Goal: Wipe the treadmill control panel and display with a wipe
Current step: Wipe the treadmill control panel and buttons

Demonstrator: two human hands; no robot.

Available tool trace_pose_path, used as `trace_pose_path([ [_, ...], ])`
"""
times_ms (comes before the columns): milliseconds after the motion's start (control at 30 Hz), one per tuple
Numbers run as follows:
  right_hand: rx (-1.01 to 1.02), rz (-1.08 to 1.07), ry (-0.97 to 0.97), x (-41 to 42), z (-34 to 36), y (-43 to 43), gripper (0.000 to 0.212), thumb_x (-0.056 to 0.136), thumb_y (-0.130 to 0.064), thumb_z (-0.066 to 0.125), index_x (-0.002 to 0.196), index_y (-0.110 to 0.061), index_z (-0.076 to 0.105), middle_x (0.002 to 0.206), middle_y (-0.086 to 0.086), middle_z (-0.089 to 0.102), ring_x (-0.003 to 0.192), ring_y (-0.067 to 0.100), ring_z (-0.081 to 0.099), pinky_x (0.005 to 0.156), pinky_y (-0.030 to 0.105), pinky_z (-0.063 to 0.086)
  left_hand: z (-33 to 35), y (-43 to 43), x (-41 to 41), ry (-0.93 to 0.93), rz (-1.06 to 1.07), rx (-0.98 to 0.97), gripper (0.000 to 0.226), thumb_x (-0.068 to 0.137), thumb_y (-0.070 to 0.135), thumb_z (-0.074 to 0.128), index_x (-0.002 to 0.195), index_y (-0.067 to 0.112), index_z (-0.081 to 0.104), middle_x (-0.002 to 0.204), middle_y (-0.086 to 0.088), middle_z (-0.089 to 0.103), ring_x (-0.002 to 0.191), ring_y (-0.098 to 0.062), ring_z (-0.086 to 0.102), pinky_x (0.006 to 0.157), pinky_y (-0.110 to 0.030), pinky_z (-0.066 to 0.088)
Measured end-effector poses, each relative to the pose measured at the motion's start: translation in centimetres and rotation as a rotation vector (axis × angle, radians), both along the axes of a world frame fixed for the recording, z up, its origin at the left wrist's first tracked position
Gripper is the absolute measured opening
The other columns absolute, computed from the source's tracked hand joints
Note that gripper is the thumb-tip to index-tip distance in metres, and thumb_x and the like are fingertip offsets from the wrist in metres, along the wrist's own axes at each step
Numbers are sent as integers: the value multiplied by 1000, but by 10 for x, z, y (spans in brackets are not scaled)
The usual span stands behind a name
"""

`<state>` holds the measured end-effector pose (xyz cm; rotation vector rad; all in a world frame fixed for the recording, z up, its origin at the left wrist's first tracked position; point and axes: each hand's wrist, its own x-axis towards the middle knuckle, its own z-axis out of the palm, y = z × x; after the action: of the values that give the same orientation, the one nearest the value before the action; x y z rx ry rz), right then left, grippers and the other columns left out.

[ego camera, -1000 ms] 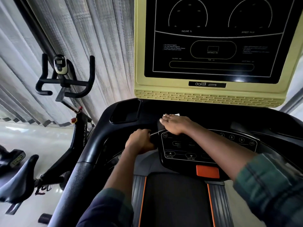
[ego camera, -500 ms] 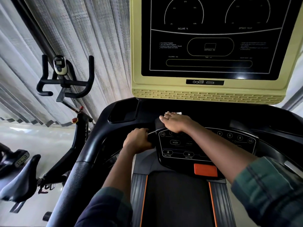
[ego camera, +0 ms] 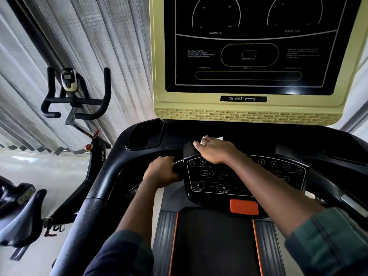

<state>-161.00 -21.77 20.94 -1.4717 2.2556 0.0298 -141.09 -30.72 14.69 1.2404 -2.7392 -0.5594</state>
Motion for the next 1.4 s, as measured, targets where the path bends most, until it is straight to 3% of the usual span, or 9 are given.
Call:
trace_pose_path([
  [133, 5, 43, -68, -19, 1, 10, 75, 100, -65, 4, 161, -22, 12, 169, -1, 6, 156, 15, 6, 127, 48, 9, -1, 0, 0, 0, 7, 9, 38, 58, 57, 69, 72, 27, 50, 73, 5, 62, 70, -23, 62, 56, -30, 42],
  [300, 77, -149, -30, -37, 5, 3, 86, 96, -72, 3, 161, -17, 6, 169, 3, -4, 157, 19, -1, 127, 49, 6, -1, 1, -1, 9, 27, 2, 38, 56, 58, 67, 69, 28, 49, 69, 6, 60, 66, -21, 61, 54, -29, 41],
  [533, 54, -16, -238, -46, 6, 11, 77, 98, -69, 7, 160, -24, 10, 169, -3, 2, 156, 15, 0, 127, 45, -1, -3, 1, -2, 3, 42, -7, 37, 56, 57, 68, 71, 27, 52, 68, 7, 60, 63, -18, 60, 54, -28, 44],
  [700, 81, -301, -93, -52, 6, 12, 86, 97, -72, 5, 160, -15, 3, 169, 4, -5, 157, 23, -2, 126, 46, 2, -1, 3, -2, -2, 59, -13, 35, 54, 53, 68, 70, 27, 52, 65, 8, 59, 60, -16, 58, 52, -27, 41],
  [867, 64, -99, -209, -49, 10, 17, 82, 96, -73, 4, 161, -23, 7, 169, 0, -1, 156, 20, -1, 127, 49, 0, -2, 3, -1, 1, 56, -12, 37, 52, 55, 66, 70, 26, 52, 63, 8, 59, 57, -13, 56, 49, -25, 39],
  [1000, 86, -275, -154, -80, 8, 35, 83, 97, -72, 6, 161, -19, 10, 169, 5, 2, 156, 27, 2, 127, 51, 3, 0, 3, -1, -1, 61, -2, 39, 49, 56, 65, 70, 26, 53, 62, 9, 59, 54, -10, 55, 47, -23, 36],
  [1100, 98, -412, -56, -80, 8, 40, 92, 94, -77, 8, 161, -15, 8, 169, 8, 2, 156, 30, 5, 126, 50, 8, -2, 2, -2, -13, 57, -13, 37, 51, 55, 66, 70, 26, 53, 62, 8, 59, 57, -14, 57, 50, -26, 42],
  [1300, 71, -245, -313, -99, 13, 56, 74, 100, -67, 10, 161, -25, 7, 169, -2, -3, 156, 19, -3, 126, 48, -3, 0, 3, -2, -15, 51, 0, 36, 52, 55, 64, 71, 27, 55, 61, 8, 63, 56, -13, 62, 56, -33, 56],
  [1400, 83, -394, -166, -113, 3, 63, 77, 101, -67, 14, 161, -19, 11, 169, 4, 3, 156, 27, 4, 126, 49, 7, 2, 3, -1, -11, 51, 2, 36, 50, 55, 62, 71, 26, 56, 60, 7, 64, 55, -13, 62, 57, -35, 57],
])
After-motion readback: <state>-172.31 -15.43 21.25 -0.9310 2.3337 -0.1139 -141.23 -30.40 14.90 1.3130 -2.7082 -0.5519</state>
